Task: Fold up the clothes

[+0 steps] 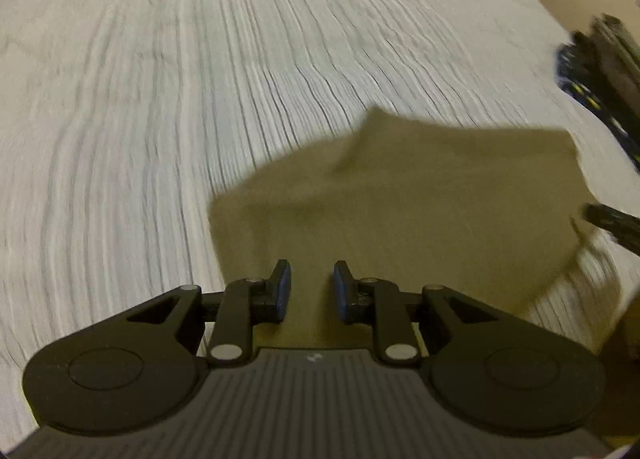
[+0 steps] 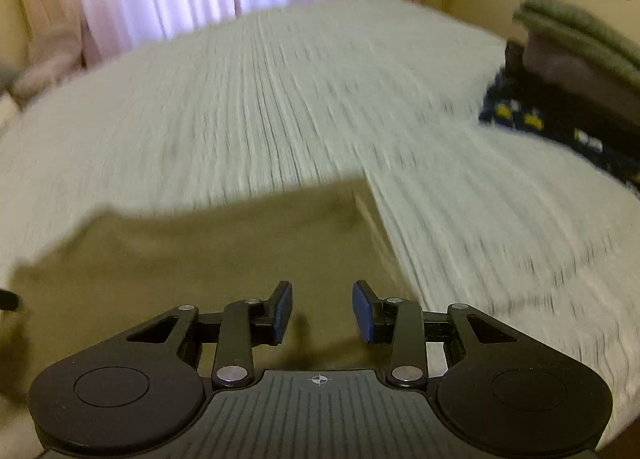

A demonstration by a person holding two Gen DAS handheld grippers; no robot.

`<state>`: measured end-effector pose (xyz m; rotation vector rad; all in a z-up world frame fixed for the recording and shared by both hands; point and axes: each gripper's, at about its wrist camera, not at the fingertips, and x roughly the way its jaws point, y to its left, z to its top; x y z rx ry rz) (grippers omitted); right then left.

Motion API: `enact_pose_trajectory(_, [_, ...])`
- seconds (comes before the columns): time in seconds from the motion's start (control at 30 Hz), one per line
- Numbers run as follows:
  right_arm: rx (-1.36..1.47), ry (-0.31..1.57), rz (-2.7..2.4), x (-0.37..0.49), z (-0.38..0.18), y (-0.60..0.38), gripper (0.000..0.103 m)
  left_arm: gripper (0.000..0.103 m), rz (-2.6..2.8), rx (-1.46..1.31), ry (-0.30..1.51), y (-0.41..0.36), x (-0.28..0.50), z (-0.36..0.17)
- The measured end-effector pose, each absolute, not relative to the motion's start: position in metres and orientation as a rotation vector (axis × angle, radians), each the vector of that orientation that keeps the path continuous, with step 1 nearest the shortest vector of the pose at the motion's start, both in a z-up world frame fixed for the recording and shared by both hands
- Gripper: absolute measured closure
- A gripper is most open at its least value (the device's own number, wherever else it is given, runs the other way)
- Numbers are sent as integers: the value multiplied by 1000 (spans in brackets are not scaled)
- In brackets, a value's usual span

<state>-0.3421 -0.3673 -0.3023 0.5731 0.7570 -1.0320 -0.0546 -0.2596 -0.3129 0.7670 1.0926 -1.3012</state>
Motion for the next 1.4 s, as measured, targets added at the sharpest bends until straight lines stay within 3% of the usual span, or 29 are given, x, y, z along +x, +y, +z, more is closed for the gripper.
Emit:
enact_pose_trajectory(0.1, [611, 780, -1053, -350, -318, -367, 67, 85, -1317, 775, 1108, -233, -57, -317])
enact_pose_trajectory(0.37, [614, 695, -1084, -351, -292, -351, 66, 87, -1313, 687, 1136, -206, -55, -305])
enact_pose_trajectory(0.6, [674, 811, -1122, -331, -333, -345, 66, 87, -1328, 713, 1151, -197, -56, -325])
enact_pose_trajectory(0.7, [711, 819, -1175, -325, -321, -329, 66, 86, -1326, 716, 1177, -187, -47, -315])
enact_pose_trajectory(0.8, [772, 826, -1189, -319, -307, -306, 66, 77, -1261, 767, 1189, -183, -36, -310])
enact_pose_trajectory(0.97, [942, 836, -1163, -303, -278, -255, 66, 76, -1232, 814, 1203, -165, -14, -284])
enact_pose_trajectory(1.03, [981, 835, -1145, -294, -265, -234, 65, 70, -1244, 830, 1190, -158, -8, -266])
enact_pose_trajectory(1.07, [992, 835, -1135, -289, -257, -224, 63, 68, -1251, 838, 1181, -154, -5, -258])
enact_pose_trajectory(1.13, [987, 832, -1128, -278, -239, -203, 35, 63, -1273, 852, 1158, -147, 0, -239])
enact_pose_trajectory(1.17, [975, 829, -1126, -272, -230, -195, 31, 62, -1286, 853, 1146, -145, 1, -230])
enact_pose_trajectory(1.23, [957, 835, -1118, -262, -213, -182, 31, 57, -1308, 855, 1123, -140, 5, -214])
enact_pose_trajectory(1.4, [952, 840, -1140, -243, -177, -159, 31, 57, -1351, 845, 1087, -128, 14, -179])
